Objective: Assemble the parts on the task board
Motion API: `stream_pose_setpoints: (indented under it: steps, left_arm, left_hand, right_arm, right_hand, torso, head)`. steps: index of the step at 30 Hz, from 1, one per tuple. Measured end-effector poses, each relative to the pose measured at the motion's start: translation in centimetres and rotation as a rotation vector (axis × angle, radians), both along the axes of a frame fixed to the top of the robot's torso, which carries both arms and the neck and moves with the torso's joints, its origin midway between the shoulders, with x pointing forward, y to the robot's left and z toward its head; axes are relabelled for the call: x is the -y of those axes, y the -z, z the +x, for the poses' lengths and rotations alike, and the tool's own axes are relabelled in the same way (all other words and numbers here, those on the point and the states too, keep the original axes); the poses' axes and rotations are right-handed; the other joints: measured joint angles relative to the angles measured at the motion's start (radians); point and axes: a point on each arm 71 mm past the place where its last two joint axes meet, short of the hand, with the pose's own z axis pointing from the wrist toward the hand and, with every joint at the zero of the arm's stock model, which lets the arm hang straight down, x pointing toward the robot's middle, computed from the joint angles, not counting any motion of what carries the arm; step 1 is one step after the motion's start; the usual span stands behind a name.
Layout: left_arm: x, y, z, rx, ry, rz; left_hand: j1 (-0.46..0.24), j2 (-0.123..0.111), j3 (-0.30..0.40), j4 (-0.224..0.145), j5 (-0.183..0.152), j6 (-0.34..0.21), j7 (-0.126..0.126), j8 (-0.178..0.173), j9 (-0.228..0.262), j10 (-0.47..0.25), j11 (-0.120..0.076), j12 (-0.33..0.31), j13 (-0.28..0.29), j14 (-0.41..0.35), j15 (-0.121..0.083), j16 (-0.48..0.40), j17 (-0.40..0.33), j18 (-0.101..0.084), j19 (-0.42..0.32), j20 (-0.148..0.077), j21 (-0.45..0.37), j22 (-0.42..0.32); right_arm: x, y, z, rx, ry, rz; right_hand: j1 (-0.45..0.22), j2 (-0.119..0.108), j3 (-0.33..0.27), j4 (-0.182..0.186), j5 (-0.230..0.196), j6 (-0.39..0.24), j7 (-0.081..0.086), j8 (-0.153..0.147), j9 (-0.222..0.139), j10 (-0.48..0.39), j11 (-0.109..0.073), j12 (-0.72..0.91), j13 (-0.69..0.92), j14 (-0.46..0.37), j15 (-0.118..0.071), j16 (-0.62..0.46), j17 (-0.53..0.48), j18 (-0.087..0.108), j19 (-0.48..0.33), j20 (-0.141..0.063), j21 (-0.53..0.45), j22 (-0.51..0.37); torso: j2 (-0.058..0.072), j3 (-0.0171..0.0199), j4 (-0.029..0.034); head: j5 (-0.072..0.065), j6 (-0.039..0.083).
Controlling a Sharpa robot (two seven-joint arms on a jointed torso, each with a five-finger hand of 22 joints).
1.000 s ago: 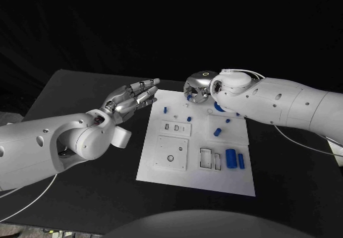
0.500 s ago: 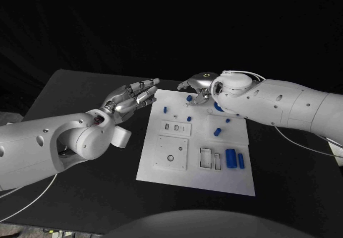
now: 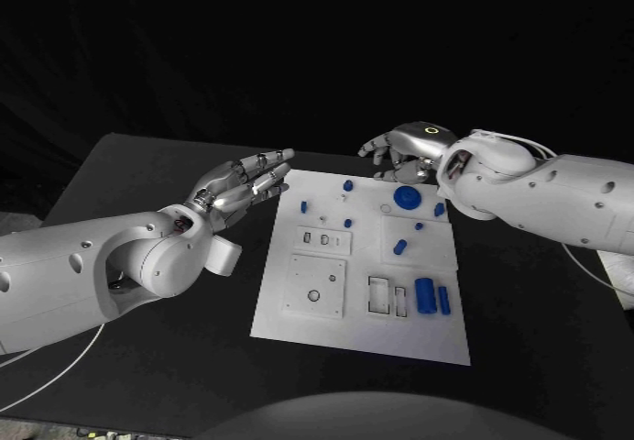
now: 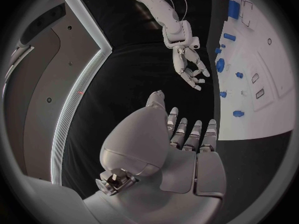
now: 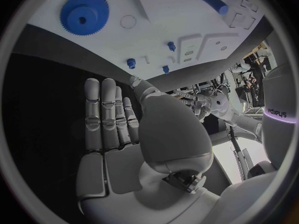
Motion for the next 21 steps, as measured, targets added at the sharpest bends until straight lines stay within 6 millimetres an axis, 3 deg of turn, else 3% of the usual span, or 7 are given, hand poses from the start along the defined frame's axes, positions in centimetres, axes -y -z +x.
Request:
stream_pose_setpoints:
  steps: [3,6,9,11,14,18,21]
  left_arm:
    - [0.0,0.0,0.0,0.003,0.001,0.002]
    - [0.0,0.1,0.0,0.003,0.002,0.004]
    - [0.0,0.2,0.0,0.004,0.003,0.006]
    - [0.0,0.2,0.0,0.004,0.004,0.008]
    - [0.0,0.3,0.0,0.006,0.006,0.01]
    - [0.0,0.3,0.0,0.008,0.007,0.013]
    - [0.0,0.4,0.0,0.009,0.009,0.014]
  left_hand:
    - [0.0,0.0,0.0,0.0,0.0,0.0,0.0,0.0,0.0,0.0,0.0,0.0,0.0,0.0,0.0,0.004,0.0,0.0,0.0,0.0,0.0,0.0]
    - [0.0,0.0,0.0,0.0,0.0,0.0,0.0,0.0,0.0,0.0,0.0,0.0,0.0,0.0,0.0,0.004,0.0,0.0,0.0,0.0,0.0,0.0]
    - [0.004,-0.004,0.0,0.0,0.0,0.004,0.004,0.004,0.0,0.004,0.004,0.0,0.0,0.0,0.0,0.004,0.0,0.0,0.0,0.0,0.0,0.0]
    - [0.004,-0.004,0.0,0.0,0.0,0.004,0.004,0.004,0.0,0.004,0.004,0.0,0.0,0.0,0.0,0.004,0.0,0.0,0.0,0.0,0.0,0.0]
    - [0.004,-0.004,0.003,-0.003,0.0,0.004,0.004,0.004,0.0,0.004,0.004,0.006,0.001,0.004,0.004,0.008,0.001,0.0,0.0,0.0,0.004,0.001]
    - [0.004,-0.004,0.003,-0.003,0.0,0.004,0.004,0.004,0.0,0.004,0.004,0.006,0.001,0.004,0.004,0.008,0.001,0.0,0.0,0.0,0.004,0.001]
    - [0.004,-0.004,0.003,-0.003,0.0,0.004,0.004,0.004,0.001,0.004,0.004,0.006,0.001,0.004,0.004,0.008,0.001,0.0,0.0,0.0,0.004,0.001]
  right_arm:
    - [1.6,-0.3,-0.5,0.009,0.018,0.021]
    - [3.0,-0.2,-0.9,0.001,0.043,0.033]
    - [4.1,0.4,-1.1,-0.02,0.074,0.038]
    - [4.4,0.8,-1.2,-0.036,0.089,0.036]
    - [4.8,1.6,-1.3,-0.061,0.114,0.025]
    - [5.1,2.2,-1.3,-0.084,0.14,-0.001]
    - [5.2,2.9,-1.2,-0.104,0.158,-0.03]
  right_hand:
    - [-0.001,0.0,-0.011,0.011,-0.004,0.064,0.014,0.023,0.018,0.104,-0.036,0.271,0.204,0.008,-0.022,0.014,0.039,0.0,-0.013,0.006,-0.039,-0.011]
    - [-0.04,-0.007,-0.032,0.042,-0.022,0.075,0.024,0.027,0.043,0.258,-0.052,0.683,0.623,0.181,-0.03,0.234,0.398,-0.001,0.125,-0.003,0.114,0.11]
    - [-0.072,-0.016,-0.05,0.067,-0.024,0.059,0.032,0.034,0.073,0.479,-0.054,0.974,0.887,0.387,-0.034,0.448,0.749,-0.053,0.26,-0.03,0.305,0.258]
    - [-0.098,-0.012,-0.065,0.08,-0.019,0.049,0.035,0.04,0.095,0.553,-0.057,1.093,0.915,0.447,-0.034,0.54,0.798,-0.072,0.346,-0.039,0.43,0.294]
    - [-0.131,-0.016,-0.088,0.093,-0.01,0.027,0.036,0.043,0.121,0.563,-0.059,1.13,0.919,0.455,-0.035,0.57,0.806,-0.087,0.421,-0.043,0.535,0.3]
    - [-0.146,-0.017,-0.097,0.102,0.011,0.014,0.041,0.049,0.146,0.563,-0.059,1.13,0.919,0.455,-0.035,0.57,0.807,-0.102,0.457,-0.044,0.584,0.3]
    - [-0.147,-0.017,-0.097,0.102,0.056,-0.005,0.045,0.05,0.165,0.566,-0.055,1.13,0.919,0.455,-0.035,0.57,0.807,-0.102,0.464,-0.04,0.598,0.3]
  torso:
    - [0.0,-0.0006,-0.0037]
    - [0.0,-0.0005,-0.008]
    - [0.001,0.0012,-0.0105]
    - [0.001,0.0025,-0.0119]
    - [0.002,0.0035,-0.0126]
    - [0.002,0.0036,-0.0127]
    - [0.002,0.0036,-0.0131]
  head:
    - [0.001,0.002]
    - [0.002,0.004]
    - [0.003,0.006]
    - [0.003,0.008]
    - [0.004,0.009]
    - [0.004,0.011]
    - [0.0,0.01]
